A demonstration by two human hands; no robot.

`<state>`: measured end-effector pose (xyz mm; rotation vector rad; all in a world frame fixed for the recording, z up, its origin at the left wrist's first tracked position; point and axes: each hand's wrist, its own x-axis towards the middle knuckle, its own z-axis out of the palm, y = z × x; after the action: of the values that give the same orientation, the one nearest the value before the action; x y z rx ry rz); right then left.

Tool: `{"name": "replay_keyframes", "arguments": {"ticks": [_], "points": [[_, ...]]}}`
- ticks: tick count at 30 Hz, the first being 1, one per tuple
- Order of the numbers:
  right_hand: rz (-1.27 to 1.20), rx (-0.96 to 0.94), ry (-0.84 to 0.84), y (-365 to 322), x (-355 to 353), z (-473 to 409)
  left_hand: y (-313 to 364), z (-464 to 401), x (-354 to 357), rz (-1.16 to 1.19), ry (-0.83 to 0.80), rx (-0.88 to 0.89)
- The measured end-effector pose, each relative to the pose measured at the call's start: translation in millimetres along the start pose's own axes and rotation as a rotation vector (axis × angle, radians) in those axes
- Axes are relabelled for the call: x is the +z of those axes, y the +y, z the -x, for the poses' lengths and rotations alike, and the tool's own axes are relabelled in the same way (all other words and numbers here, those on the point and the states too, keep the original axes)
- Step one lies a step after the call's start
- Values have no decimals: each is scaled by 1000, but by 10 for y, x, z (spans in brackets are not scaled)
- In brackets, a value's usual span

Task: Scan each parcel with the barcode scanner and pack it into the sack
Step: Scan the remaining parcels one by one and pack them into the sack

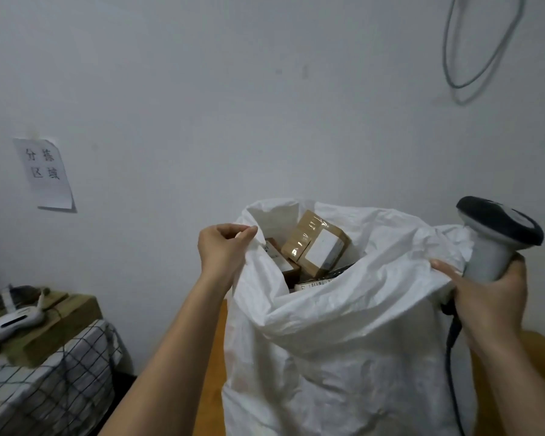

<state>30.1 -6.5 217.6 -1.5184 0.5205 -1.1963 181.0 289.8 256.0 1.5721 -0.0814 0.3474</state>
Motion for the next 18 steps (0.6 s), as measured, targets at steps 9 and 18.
{"name": "replay_keyframes", "arguments": {"ticks": [9,18], "points": [[16,-49,-7,47,-104,-159,-103,-110,343,-193,-133,151],[-18,-1,-69,115,-113,-412,-230,-233,548,-600,-147,-172]]}}
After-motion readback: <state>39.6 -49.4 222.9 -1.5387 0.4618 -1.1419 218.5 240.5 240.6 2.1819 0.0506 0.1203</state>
